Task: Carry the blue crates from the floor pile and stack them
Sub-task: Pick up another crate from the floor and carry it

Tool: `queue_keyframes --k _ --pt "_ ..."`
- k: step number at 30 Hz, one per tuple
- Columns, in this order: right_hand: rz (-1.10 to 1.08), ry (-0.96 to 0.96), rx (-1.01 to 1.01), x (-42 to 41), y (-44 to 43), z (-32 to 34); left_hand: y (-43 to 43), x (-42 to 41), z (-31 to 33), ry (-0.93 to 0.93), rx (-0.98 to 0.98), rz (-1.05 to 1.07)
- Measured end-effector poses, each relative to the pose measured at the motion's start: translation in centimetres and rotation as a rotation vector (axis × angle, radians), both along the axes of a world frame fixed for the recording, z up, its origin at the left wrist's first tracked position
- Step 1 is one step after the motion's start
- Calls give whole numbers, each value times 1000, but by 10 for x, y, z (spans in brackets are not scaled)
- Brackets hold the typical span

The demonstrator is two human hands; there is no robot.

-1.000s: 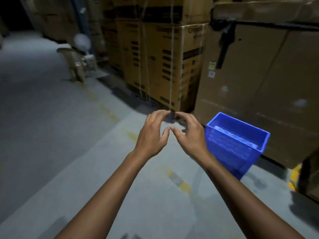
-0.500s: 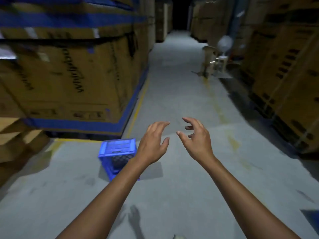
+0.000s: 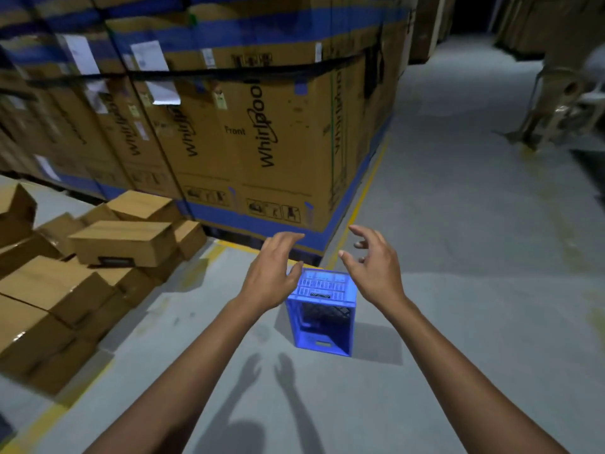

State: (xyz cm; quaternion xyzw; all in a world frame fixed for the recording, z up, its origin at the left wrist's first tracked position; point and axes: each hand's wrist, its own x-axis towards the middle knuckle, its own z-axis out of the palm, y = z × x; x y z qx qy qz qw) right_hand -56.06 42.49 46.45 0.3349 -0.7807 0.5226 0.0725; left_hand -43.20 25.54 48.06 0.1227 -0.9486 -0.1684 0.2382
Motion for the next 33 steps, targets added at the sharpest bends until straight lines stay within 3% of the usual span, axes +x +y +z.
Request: queue_keyframes --k 7,17,26,33 --pt "-7 -19 175 -52 -82 -43 -87 -35 -22 -65 2 40" --pt "-108 -53 484 -92 -125 -110 -161 -99 -89 -200 72 -48" --pt "-220 -75 722 -132 -197 -164 -239 -183 -175 -347 102 -222" --pt "-150 -125 975 -174 -253 -275 -281 -233 -294 -529 95 -304"
